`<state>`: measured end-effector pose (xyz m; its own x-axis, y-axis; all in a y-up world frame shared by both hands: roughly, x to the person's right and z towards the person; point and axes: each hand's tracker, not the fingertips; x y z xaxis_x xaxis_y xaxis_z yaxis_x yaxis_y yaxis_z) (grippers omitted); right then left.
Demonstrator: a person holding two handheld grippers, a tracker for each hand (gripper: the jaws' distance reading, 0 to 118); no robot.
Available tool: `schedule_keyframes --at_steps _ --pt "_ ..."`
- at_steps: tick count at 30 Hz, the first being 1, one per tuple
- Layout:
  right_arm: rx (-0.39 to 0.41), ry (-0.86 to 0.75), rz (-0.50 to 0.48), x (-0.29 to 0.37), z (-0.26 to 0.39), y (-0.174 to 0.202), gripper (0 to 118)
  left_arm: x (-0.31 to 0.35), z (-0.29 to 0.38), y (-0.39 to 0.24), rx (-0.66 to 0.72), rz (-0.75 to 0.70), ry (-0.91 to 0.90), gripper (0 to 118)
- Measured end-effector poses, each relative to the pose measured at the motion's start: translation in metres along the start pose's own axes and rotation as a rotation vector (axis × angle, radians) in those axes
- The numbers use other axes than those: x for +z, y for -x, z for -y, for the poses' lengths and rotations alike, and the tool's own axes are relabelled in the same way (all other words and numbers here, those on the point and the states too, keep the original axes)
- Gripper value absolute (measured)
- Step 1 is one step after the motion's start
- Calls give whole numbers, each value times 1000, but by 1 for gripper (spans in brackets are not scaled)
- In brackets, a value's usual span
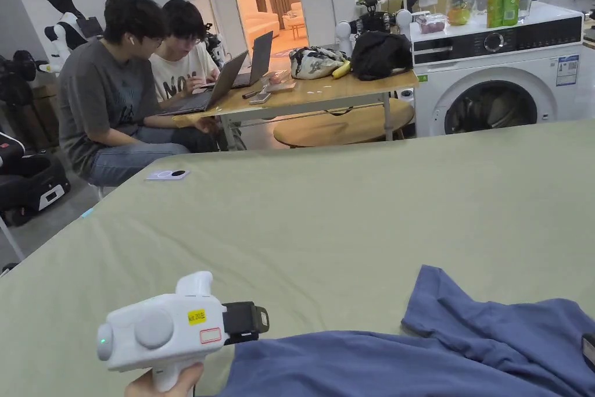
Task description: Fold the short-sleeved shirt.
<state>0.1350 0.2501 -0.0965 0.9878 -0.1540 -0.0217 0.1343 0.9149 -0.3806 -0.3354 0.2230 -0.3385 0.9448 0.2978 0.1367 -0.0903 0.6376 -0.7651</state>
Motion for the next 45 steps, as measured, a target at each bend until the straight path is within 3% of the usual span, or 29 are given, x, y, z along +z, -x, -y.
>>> schedule_keyframes --at_steps 6,10,11,12,16,17,18,19,20,22,23,24,25,26,28,30,33,38,41,45 --pt "-32 30 44 4 8 -19 0 -54 5 6 -53 -105 168 58" --pt "-58 42 72 9 13 -24 0 -60 1 -7 -147 -166 189 35" --pt "-78 45 71 9 15 -26 0 -62 -1 -11 -160 -154 192 22" --pt "-95 49 71 10 16 -28 0 -66 -1 -13 -158 -109 206 0" --pt "-177 71 133 8 26 -33 1 -73 1 -25 -226 -187 231 0" --pt "-211 94 147 5 31 -35 19 -72 1 -24 -213 -184 231 0" --pt "-246 118 155 0 35 -39 56 -71 1 -22 -197 -179 230 0" --pt "-296 157 152 -10 41 -45 78 -70 2 -19 -179 -170 223 0" --pt "-337 180 164 -20 47 -51 83 -70 3 -17 -162 -162 218 0" --pt "-370 211 176 -42 56 -62 78 -69 5 -12 -133 -152 206 0" --pt "-381 228 155 -53 60 -69 62 -68 5 -11 -124 -149 201 0" --pt "-393 256 150 -62 64 -73 17 -67 6 -10 -113 -145 196 0" --pt "-435 298 134 -70 68 -74 7 -65 7 -8 -97 -140 190 0" --pt "-473 308 94 -73 71 -74 5 -63 6 -8 -80 -132 179 0" --pt "-434 280 115 -65 66 -71 4 -47 6 -7 -116 -90 89 0" --pt "-446 222 70 -46 49 -71 4 -4 3 -16 -154 -110 -68 0" --pt "-463 101 -3 -26 6 -72 4 74 -16 -27 -101 19 -278 0" --pt "-263 -59 33 -11 -77 -59 4 183 -50 -65 -206 28 -535 0" --pt "-205 -114 52 -8 -126 -56 4 229 -67 -82 -210 82 -648 0" --pt "-110 -191 91 -5 -191 -44 4 252 -102 -110 -273 39 -728 0"
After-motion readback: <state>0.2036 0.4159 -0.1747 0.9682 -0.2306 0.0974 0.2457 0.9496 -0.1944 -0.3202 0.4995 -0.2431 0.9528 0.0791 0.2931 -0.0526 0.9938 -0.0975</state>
